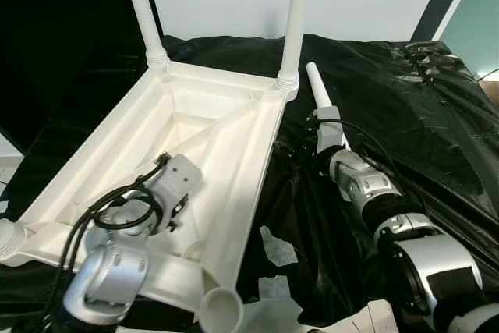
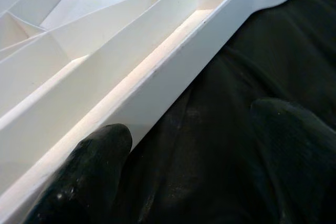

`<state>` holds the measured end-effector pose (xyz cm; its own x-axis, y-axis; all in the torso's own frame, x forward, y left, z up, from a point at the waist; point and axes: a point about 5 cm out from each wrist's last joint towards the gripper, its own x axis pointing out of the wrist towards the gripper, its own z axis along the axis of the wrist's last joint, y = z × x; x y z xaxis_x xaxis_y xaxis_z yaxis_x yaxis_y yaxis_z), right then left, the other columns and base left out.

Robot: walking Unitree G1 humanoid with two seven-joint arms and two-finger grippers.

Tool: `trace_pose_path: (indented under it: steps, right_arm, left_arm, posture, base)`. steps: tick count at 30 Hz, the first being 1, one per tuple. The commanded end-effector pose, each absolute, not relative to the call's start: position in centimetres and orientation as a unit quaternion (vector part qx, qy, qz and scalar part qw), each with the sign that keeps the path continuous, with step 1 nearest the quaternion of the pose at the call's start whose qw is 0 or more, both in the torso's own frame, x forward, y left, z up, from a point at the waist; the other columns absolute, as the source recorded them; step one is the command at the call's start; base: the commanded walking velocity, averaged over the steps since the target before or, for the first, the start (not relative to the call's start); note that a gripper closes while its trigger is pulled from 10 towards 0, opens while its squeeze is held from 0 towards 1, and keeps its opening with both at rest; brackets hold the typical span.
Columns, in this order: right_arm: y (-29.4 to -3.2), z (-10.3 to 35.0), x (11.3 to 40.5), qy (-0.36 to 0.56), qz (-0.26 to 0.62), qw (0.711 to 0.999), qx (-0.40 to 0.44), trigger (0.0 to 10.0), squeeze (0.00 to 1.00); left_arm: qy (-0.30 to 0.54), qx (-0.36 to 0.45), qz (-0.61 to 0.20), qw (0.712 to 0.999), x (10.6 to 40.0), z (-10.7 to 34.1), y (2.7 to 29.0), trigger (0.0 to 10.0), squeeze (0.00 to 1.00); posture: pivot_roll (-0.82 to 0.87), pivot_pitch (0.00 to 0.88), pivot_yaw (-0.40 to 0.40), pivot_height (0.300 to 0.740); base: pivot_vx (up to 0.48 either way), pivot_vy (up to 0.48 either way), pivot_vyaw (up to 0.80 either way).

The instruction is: Building children table

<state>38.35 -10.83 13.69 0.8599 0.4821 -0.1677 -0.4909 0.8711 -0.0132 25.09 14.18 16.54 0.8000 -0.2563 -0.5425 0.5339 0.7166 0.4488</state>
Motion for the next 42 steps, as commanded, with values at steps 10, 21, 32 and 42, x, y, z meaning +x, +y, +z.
trace_pose_path:
  steps: [10, 21, 32, 42]
  right_arm:
    - [-8.9, 14.9, 38.8, 0.049, 0.259, 0.963, -0.061, 10.0, 0.00]
    - [-14.3, 13.8, 37.8, 0.034, 0.156, 0.981, -0.108, 10.0, 0.00]
    - [-15.1, 15.9, 36.6, -0.037, 0.148, 0.985, -0.078, 10.0, 0.00]
    - [-15.8, 16.7, 36.1, -0.047, 0.150, 0.984, -0.083, 10.0, 0.00]
  left_arm:
    - [0.138, 0.287, -0.182, 0.930, 27.6, 19.3, 12.7, 10.0, 0.00]
    - [0.045, 0.261, -0.174, 0.948, 26.9, 21.5, 15.0, 10.0, 0.00]
    - [0.031, 0.224, -0.345, 0.911, 23.5, 20.2, 13.8, 10.0, 0.00]
    - [0.093, 0.201, -0.477, 0.851, 18.7, 18.1, 14.0, 10.0, 0.00]
  posture:
    - [0.20, 0.029, -0.011, 0.740]
    - [0.20, 0.063, -0.014, 0.740]
    - [0.19, 0.074, -0.018, 0.740]
    - [0.20, 0.078, -0.029, 0.740]
  base:
    - [0.000, 0.000, 0.00]
    - [0.000, 0.000, 0.00]
    - [0.000, 0.000, 0.00]
    - [0.000, 0.000, 0.00]
